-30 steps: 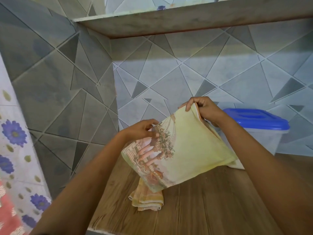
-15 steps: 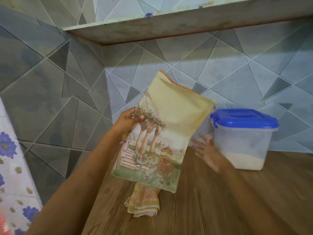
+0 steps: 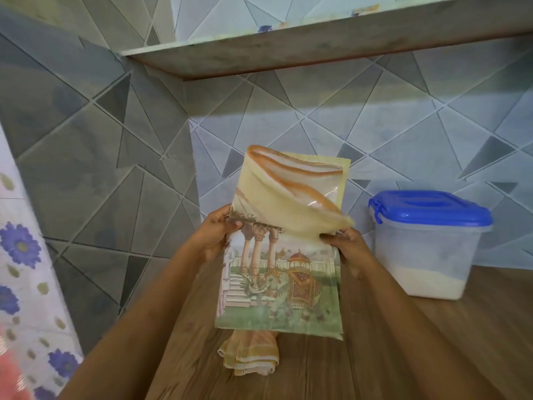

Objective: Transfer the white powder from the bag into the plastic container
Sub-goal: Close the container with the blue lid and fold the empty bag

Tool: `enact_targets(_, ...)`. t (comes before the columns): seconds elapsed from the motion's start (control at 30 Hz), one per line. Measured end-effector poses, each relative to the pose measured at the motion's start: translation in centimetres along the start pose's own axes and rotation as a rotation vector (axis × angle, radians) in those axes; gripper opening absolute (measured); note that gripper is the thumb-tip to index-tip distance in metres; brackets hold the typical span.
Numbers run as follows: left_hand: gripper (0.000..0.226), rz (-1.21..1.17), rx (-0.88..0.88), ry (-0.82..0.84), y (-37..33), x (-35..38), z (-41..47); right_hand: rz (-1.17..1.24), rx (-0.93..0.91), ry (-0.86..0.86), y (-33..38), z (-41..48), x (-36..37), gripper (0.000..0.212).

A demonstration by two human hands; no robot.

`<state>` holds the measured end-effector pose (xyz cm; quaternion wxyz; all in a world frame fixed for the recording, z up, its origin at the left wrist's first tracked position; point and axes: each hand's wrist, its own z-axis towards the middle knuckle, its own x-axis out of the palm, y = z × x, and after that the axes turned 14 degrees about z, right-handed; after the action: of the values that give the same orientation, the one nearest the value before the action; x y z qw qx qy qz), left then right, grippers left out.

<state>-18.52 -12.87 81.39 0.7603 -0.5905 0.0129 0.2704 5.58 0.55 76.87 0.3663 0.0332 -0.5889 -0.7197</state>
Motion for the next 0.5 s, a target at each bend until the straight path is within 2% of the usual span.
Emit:
enact_targets(0.07, 0.043, 0.028, 0.0, 0.014, 0.2, 0.0, -0.2, 0.005, 0.033, -0.019, 0.1, 0.2, 0.2, 0.026)
enact_targets(0.17, 0.061, 0.074, -0.036, -0.033, 1.0, 0.0, 0.0, 0.002, 0.065, -0.089, 0.3, 0.3, 0.7, 0.032)
enact_targets(0.27, 0.081, -0.022, -0.15, -0.052, 0.9, 0.4, -0.6, 0.021, 0.084, -0.185, 0.3, 0.2, 1.4, 0.025)
enact_targets(0.33, 0.071, -0.145, -0.237, -0.044, 1.7, 0.5, -0.6, 0.018, 0.086, -0.266, 0.6, -0.1, 1.9, 0.019)
enact_targets(0.4, 0.045, -0.321, -0.325, -0.015, 3.0, 0.4, -0.8, -0.024, 0.076, -0.333, 1.0, 0.0, 2.0, 0.026)
enact_targets(0.43, 0.041, -0.398, -0.357, 0.031, 3.6, 0.4, -1.3, -0.017, 0.065, -0.337, 1.1, 0.2, 2.0, 0.031)
enact_targets(0.5, 0.06, -0.453, -0.397, 0.16, 5.2, 0.4, -1.9, 0.003, 0.045, -0.358, 0.9, 0.3, 2.1, 0.033)
